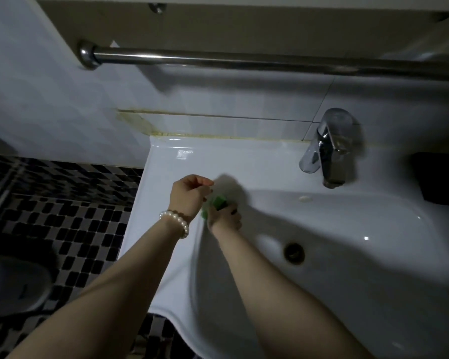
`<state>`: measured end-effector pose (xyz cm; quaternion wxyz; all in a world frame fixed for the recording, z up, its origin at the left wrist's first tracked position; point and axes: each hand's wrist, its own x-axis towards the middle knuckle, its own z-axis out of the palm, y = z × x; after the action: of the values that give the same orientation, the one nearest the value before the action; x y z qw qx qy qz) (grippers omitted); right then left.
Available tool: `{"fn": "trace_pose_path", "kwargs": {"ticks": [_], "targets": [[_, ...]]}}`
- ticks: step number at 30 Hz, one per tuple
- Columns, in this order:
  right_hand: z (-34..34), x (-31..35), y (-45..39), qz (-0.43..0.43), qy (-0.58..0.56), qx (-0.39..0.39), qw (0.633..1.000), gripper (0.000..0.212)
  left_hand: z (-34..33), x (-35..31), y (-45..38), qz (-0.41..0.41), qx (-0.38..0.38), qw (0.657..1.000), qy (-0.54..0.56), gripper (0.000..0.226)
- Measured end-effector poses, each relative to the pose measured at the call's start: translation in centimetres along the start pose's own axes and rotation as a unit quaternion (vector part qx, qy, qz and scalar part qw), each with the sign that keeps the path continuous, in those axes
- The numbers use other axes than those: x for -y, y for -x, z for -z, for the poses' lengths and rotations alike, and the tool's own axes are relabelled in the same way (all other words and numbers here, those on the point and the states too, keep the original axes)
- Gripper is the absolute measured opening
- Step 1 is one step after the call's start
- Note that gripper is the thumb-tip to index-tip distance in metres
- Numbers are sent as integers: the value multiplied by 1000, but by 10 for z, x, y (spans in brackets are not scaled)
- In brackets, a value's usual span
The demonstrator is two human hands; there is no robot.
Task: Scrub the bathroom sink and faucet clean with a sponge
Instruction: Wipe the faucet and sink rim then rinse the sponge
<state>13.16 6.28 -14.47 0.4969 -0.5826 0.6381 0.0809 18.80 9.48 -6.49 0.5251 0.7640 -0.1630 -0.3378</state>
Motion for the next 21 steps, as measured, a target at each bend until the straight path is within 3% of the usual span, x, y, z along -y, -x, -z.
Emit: {"fn": "trace_pose_path", "kwargs": {"ticks": [6, 10, 15, 21], "targets": [[-15, -65, 48, 74, 207, 110, 969, 74, -4, 7, 15, 33, 55, 996, -67, 19], [-25, -121, 91, 176, 337, -36, 924, 65, -15, 18, 26, 39, 136, 973, -185, 17], [2, -145, 89, 236, 427, 164, 858, 77, -27, 25, 45, 72, 211, 940, -256, 18], [68, -196, 81, 245, 494, 210, 808, 70, -25, 21, 51, 108, 250, 918, -289, 20]]}}
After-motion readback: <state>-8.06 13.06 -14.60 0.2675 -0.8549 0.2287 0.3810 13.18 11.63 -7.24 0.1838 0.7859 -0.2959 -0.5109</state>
